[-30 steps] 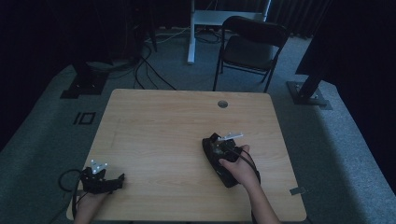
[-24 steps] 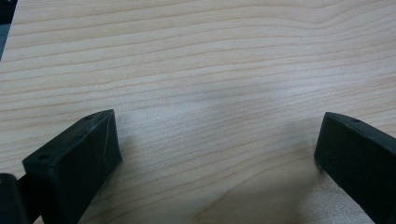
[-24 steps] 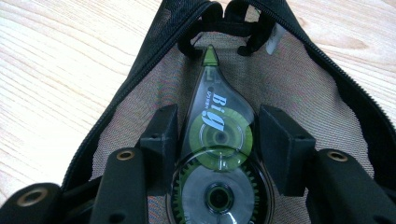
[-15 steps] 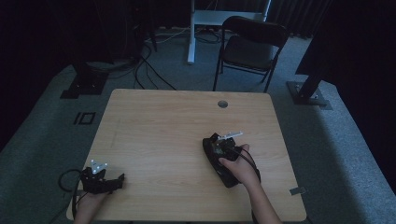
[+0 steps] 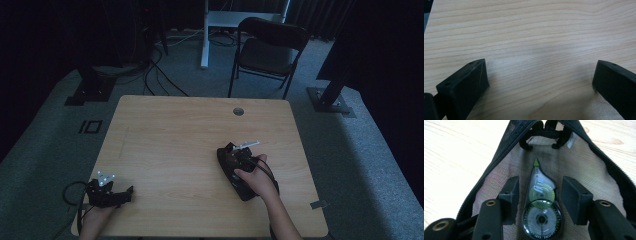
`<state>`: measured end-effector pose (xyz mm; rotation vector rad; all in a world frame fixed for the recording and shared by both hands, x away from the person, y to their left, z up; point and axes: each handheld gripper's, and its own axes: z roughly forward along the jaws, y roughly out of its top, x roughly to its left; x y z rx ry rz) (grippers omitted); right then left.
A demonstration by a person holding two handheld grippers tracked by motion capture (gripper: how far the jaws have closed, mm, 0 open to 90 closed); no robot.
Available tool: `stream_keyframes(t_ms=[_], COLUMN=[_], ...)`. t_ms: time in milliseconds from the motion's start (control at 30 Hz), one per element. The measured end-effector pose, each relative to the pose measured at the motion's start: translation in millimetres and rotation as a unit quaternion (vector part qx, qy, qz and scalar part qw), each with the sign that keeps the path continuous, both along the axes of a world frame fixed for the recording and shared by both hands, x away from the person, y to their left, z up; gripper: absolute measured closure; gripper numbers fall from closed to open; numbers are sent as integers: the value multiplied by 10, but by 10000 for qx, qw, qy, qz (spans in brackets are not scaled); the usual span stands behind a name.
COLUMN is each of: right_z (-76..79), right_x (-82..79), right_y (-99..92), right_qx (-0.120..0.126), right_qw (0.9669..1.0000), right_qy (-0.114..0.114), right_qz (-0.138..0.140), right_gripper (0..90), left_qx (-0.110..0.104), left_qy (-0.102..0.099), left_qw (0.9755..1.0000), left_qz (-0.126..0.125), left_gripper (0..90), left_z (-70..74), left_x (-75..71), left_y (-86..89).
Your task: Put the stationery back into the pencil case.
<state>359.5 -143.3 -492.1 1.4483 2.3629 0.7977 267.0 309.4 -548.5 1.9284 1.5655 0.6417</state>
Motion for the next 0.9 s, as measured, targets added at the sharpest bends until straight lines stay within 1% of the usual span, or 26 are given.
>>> stream_keyframes(t_ms=[67,133,233,367,467,533,833,900], right_z=[19,45,81,125,168,194,309,334], right_x=[-7,-19,-29,-50,-74,-88,-161,-173], right_y=[-14,-25,-47,-64,-71,-80,-173,-200], right_qx=[38,57,97,155,201,193,447,468], right_qw=[10000,9999,9997,9996,9993,9990,9972,9967], right_qy=[-26,-136,-187,-234,-312,-405,-602,-665], right_qz=[-9,-44,-74,-10,30,49,61,52], right_gripper=[488,488,488,488,488,488,477,477], left_qx=[-1,-1,-1,0,-1,0,0,-1], left_qy=[0,0,0,1,0,0,0,0], left_qw=[10000,10000,10000,10000,10000,10000,10000,10000], left_qz=[1,1,1,0,1,0,0,1], left_gripper=[3,3,3,3,3,3,3,3], left_z=[0,0,0,0,0,0,0,0], left_x=[0,0,0,0,0,0,0,0], left_y=[0,0,0,0,0,0,0,0])
